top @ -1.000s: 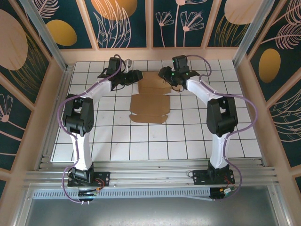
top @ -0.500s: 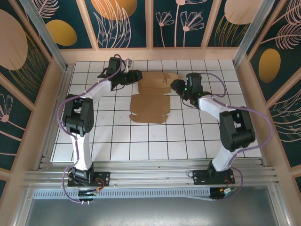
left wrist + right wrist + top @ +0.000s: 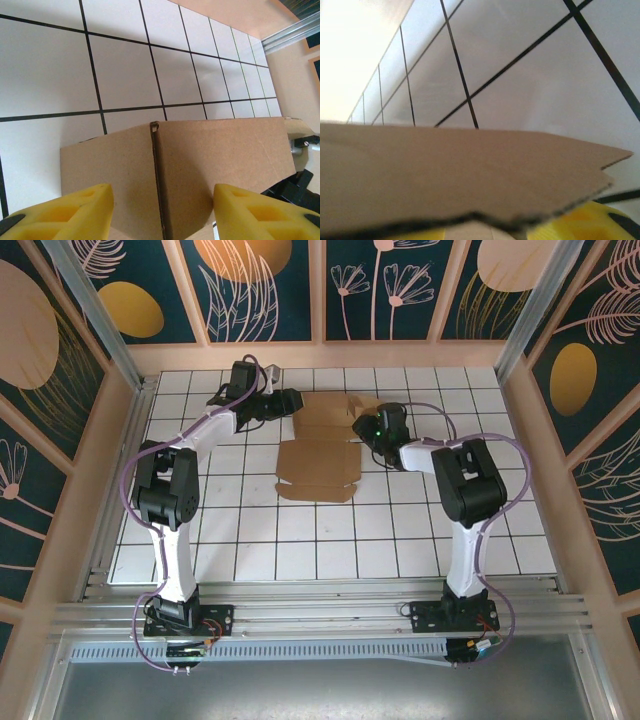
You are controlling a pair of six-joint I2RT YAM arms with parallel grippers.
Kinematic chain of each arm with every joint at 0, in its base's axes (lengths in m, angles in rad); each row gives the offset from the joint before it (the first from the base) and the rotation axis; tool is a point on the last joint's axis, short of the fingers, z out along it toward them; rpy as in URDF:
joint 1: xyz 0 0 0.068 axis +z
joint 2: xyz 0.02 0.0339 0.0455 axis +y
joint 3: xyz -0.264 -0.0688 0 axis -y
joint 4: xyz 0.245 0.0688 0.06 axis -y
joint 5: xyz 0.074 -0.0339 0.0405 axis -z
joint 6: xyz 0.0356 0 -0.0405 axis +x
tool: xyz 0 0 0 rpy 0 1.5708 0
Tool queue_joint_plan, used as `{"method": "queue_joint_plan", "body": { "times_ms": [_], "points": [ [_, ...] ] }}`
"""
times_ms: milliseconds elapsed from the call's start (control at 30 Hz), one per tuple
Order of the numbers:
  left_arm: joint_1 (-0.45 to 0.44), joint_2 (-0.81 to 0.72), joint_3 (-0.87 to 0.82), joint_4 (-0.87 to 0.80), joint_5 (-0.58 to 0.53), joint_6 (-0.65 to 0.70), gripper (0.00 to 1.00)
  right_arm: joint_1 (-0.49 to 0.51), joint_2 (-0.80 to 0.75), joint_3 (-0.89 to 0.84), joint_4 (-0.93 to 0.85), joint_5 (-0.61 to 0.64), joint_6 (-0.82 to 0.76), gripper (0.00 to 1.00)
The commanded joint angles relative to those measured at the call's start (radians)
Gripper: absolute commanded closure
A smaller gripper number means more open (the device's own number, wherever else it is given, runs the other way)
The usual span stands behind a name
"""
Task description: Fold the paper box
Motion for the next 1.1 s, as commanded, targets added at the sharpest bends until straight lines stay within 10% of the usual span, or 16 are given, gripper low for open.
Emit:
{"method": "queue_joint_plan", "body": {
  "times_ms": [0, 333, 1067],
  "points": [
    [0.001, -0.019, -0.004, -0.044, -0.010, 0.021, 0.46, 0.017, 0.048, 0.040, 0.087, 0.036, -0.011, 0.63],
    [0.001, -0.006, 0.007, -0.059, -0.006, 0.028, 0.45, 0.081, 0.077, 0.096, 0.100, 0.067, -0.076, 0.81],
    [0.001, -0.007, 0.011, -0.062, -0.005, 0.022, 0.45, 0.126, 0.126, 0.110, 0.167, 0.009, -0.020, 0.82]
  ]
}}
